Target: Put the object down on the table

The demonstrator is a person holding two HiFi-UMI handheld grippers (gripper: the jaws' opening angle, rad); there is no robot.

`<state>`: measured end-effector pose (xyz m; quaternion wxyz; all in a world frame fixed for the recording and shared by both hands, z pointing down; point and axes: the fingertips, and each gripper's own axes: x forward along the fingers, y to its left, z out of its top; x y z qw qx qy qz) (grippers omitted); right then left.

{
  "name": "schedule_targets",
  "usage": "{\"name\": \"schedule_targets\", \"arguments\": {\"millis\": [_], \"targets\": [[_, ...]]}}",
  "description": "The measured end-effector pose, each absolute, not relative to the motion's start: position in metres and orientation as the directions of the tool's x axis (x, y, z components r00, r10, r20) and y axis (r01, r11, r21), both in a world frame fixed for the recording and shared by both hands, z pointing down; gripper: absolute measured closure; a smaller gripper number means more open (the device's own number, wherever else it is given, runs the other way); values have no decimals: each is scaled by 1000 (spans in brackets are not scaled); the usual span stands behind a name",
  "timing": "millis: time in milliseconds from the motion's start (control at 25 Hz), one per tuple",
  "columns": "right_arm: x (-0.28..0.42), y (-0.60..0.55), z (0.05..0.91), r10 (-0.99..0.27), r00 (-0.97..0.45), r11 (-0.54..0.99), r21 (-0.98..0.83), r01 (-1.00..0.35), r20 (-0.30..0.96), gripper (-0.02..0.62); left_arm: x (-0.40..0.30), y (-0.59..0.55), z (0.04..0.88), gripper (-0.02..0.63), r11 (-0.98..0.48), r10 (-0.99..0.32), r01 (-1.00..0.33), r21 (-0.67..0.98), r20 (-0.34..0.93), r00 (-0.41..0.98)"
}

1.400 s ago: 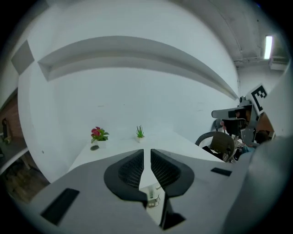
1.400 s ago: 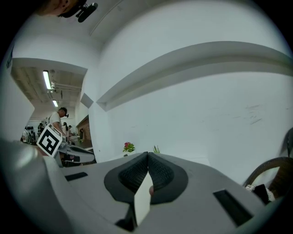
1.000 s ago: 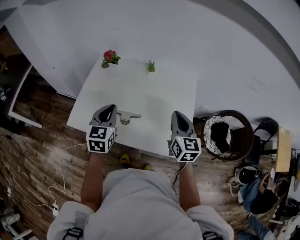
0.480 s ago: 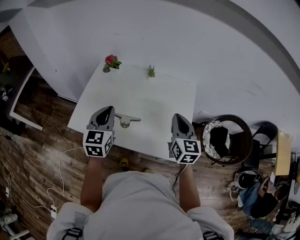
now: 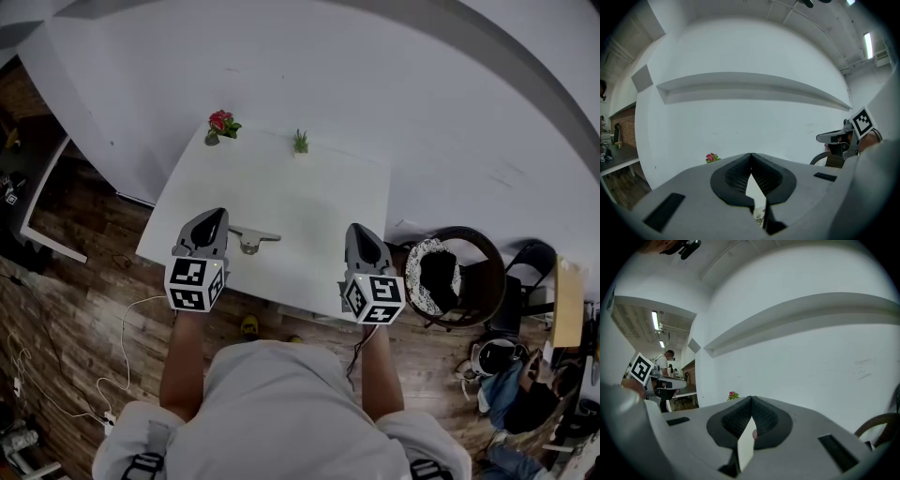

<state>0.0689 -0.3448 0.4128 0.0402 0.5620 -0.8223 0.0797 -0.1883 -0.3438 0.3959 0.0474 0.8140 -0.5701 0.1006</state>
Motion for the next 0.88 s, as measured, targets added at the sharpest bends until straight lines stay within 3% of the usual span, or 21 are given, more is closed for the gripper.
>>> {"name": "schedule_targets", "arguments": {"millis": [880], "targets": [[78, -367, 405, -923, -363, 353, -93, -931, 129, 588, -203, -362, 386, 588, -308, -938, -949, -66, 189, 292]]}}
